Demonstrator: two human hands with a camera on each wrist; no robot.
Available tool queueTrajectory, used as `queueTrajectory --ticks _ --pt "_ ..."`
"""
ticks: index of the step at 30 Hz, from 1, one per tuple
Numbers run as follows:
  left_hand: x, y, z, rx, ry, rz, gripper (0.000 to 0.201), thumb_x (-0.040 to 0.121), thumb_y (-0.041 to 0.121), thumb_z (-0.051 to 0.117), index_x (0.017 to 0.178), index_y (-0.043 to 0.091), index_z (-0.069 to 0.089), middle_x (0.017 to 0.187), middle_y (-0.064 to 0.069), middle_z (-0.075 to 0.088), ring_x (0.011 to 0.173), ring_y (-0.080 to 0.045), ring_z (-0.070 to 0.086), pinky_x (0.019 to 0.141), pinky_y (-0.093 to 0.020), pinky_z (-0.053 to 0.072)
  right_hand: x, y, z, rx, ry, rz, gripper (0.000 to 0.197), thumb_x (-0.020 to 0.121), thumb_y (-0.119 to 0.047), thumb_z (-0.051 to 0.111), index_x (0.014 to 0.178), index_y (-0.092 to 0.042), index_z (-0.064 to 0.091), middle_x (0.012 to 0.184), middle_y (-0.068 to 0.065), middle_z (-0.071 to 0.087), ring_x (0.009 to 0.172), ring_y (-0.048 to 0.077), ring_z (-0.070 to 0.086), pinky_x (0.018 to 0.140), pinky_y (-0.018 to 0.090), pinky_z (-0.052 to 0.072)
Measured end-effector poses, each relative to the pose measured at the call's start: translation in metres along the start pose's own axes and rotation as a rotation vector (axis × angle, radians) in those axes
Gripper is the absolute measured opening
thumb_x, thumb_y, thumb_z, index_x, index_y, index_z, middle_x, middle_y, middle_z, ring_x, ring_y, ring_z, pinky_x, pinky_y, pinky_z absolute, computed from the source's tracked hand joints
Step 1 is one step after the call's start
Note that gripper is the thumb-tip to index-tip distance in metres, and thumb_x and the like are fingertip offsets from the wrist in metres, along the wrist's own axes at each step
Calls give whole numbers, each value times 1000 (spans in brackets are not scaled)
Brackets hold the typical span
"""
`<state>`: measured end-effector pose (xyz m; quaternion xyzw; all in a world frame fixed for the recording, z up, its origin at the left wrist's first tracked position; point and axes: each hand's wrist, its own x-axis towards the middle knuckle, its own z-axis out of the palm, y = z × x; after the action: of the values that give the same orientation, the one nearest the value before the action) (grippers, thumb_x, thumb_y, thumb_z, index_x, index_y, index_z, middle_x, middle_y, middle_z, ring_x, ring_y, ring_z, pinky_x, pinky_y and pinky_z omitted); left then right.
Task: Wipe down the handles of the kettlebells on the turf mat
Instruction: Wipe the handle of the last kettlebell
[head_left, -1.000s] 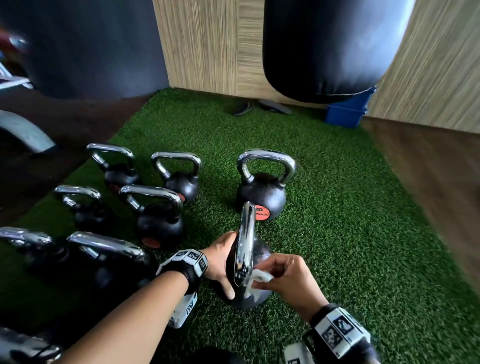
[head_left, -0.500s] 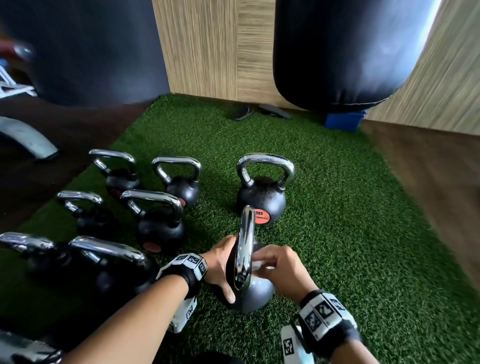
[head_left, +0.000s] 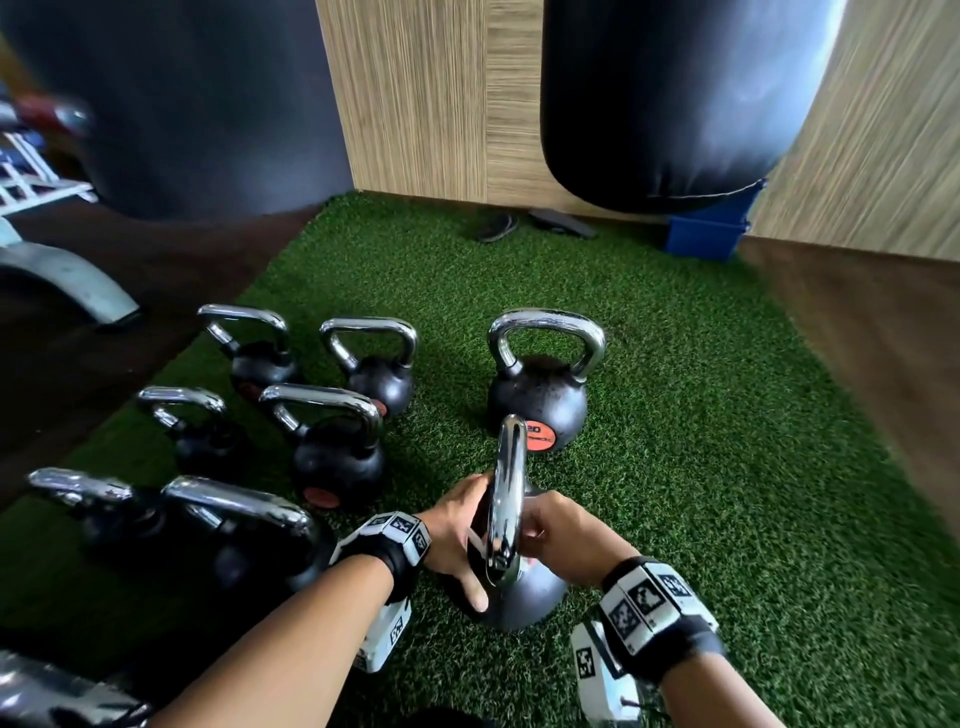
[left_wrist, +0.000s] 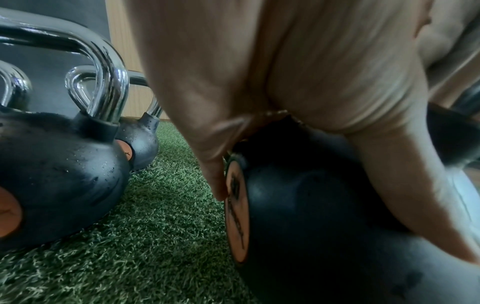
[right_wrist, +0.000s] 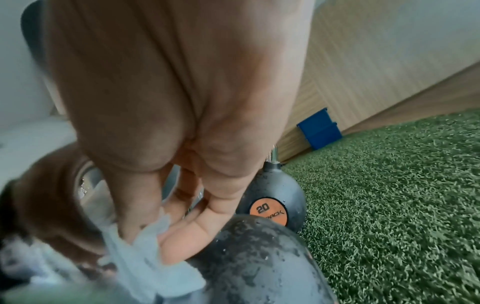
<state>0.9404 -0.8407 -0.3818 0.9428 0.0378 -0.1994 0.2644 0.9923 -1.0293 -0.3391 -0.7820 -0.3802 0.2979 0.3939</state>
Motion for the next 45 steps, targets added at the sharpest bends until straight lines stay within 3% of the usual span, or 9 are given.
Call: queueTrajectory --ticks 3,9,13,17,27,30,34,37,45 --pt "-2 -1 0 -10 7 5 158 44 39 100 159 24 -7 164 5 4 155 -23 10 127 -43 22 -3 -5 -7 119 -79 0 42 89 11 61 74 -26 72 70 -17 70 65 -7 62 64 12 48" --pt "-3 -4 -1 -29 -4 7 160 51 38 100 160 20 -16 169 3 -12 157 -21 -2 129 -44 14 1 -4 -15 308 -112 -2 14 89 2 67 99 12 71 104 29 72 95 43 69 95 51 52" --pt "-5 -3 -1 -16 18 44 152 52 37 100 162 15 -2 169 0 -6 157 -22 2 128 -41 16 7 -4 -13 497 -34 -23 5 86 -19 75 85 -14 77 97 22 74 83 34 67 84 53 54" --pt "-4 -1 -1 -35 30 124 139 52 32 102 160 18 15 166 -4 11 155 -25 10 128 -41 16 15 6 -12 627 -64 -21 16 84 -15 76 92 -1 74 98 32 69 87 38 63 86 59 51" --pt "-9 -4 -1 -137 105 106 147 47 30 104 159 9 11 161 -1 23 149 -16 24 120 -21 13 38 10 -13 770 198 32 27 74 -3 77 93 15 68 86 24 71 65 21 67 63 29 56" --pt "-11 -4 -2 -166 93 112 149 45 31 104 160 11 10 162 0 19 148 -11 21 114 -13 10 42 13 -15 698 258 46 20 74 0 78 88 12 71 88 28 72 66 24 67 62 30 57" --pt "-14 1 -8 -155 44 125 173 25 61 94 161 8 2 168 -5 9 156 -20 9 129 -39 13 56 20 -13 759 468 124 5 80 5 73 77 2 74 79 23 74 57 20 68 52 27 57" --pt "-13 3 -6 -153 77 146 154 42 33 104 160 7 9 164 -6 16 154 -21 14 128 -42 16 67 29 -10 786 529 196 8 79 -1 78 73 -4 74 72 17 74 53 18 69 46 23 54" --pt "-10 -3 -4 -199 85 228 153 30 58 90 156 10 18 157 -1 25 146 -12 21 126 -24 12 86 37 -6 384 558 351 25 85 -18 73 65 -10 61 69 8 65 57 14 60 59 35 60"
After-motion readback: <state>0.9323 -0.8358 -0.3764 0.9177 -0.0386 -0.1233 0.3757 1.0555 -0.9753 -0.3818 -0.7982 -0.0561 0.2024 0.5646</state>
